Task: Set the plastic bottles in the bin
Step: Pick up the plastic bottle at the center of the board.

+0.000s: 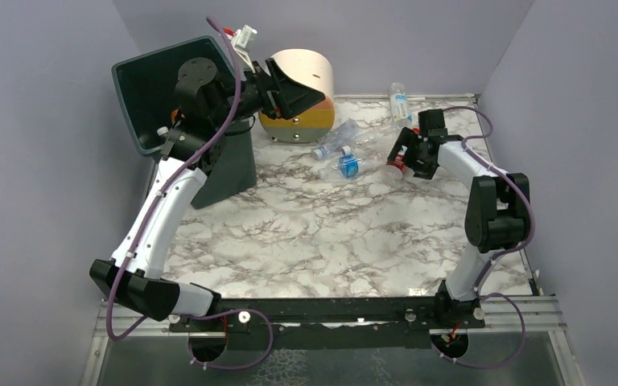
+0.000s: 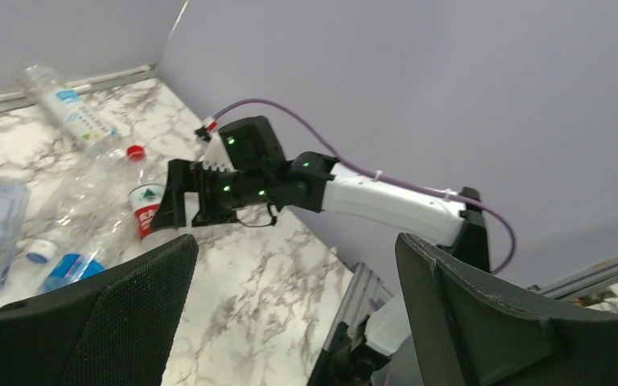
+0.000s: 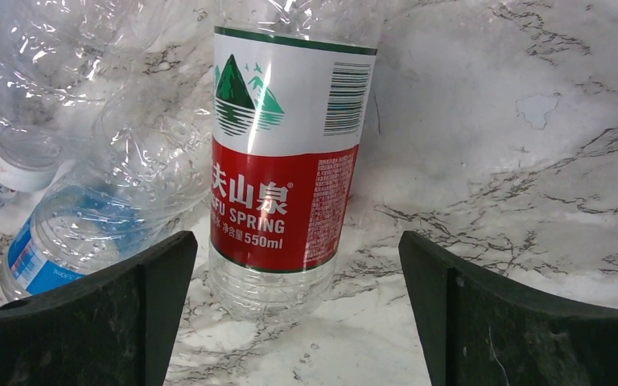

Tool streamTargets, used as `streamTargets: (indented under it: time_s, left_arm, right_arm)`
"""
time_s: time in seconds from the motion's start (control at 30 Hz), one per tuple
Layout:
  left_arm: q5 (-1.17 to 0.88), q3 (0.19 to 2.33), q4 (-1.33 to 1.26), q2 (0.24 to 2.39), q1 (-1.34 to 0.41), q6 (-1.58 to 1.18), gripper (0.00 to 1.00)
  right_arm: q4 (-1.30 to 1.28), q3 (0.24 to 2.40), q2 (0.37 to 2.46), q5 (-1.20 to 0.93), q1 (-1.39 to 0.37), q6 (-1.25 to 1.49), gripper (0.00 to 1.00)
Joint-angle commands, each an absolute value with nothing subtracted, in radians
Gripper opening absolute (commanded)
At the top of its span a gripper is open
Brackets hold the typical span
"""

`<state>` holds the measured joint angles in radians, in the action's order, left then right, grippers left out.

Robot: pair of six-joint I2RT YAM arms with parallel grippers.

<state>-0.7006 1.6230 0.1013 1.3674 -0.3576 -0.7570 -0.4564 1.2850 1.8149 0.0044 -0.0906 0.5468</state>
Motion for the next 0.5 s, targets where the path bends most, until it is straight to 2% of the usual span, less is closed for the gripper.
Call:
streamTargets:
  time_s: [0.0, 0.33, 0.47]
  left_arm:
    - [-0.596, 1.605, 0.222, 1.380, -0.403, -0.599, 0.99]
    - [-0.566, 1.603, 0.220, 1.412, -0.465, -0.576, 0.99]
    - [-0.567, 1.610, 0.220, 1.427, -0.475, -0.575, 0.99]
  right_arm:
    - [-0.406, 1.266, 1.831, -0.021, -0.090, 0.576, 0.98]
    - [-0.335, 1.201, 1.860, -0.084, -0.092, 0.580, 0.92]
    - [-0.319, 1.193, 1.879, -0.102, -0.092, 0.581, 0.85]
